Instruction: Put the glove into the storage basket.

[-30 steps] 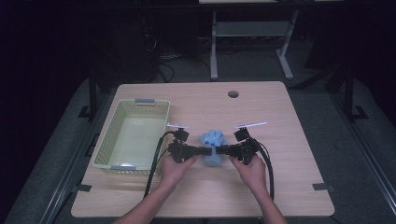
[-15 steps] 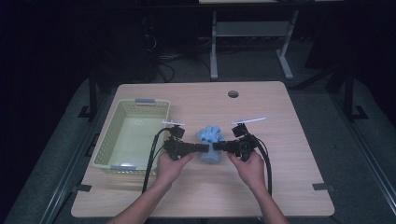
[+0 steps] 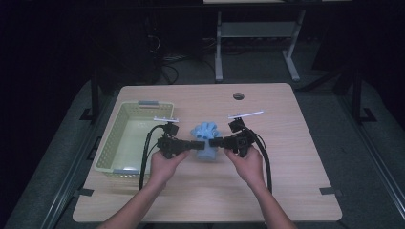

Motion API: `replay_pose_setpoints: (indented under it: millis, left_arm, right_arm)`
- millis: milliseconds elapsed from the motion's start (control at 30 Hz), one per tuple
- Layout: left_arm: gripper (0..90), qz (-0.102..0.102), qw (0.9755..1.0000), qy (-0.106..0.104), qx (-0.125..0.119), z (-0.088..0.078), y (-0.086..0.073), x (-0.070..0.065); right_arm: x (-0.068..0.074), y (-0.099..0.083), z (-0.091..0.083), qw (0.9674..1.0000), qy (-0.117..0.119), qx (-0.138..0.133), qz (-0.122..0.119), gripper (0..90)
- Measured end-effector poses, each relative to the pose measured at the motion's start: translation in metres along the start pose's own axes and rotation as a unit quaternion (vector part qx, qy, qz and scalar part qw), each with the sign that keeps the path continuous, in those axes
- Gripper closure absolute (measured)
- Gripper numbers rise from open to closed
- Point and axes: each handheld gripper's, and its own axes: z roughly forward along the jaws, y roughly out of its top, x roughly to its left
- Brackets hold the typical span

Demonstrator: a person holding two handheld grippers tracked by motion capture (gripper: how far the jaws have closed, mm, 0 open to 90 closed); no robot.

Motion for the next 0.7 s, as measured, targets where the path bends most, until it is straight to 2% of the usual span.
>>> replay_pose_setpoints:
  millis: [700]
  left_arm:
    - [78.7,-0.003,0.9995,0.012,-0.029,-0.047,0.006,0.012]
  right_arm:
    - [0.031,0.032,0.024,0.9992,0.026,0.007,-0.028,81.1]
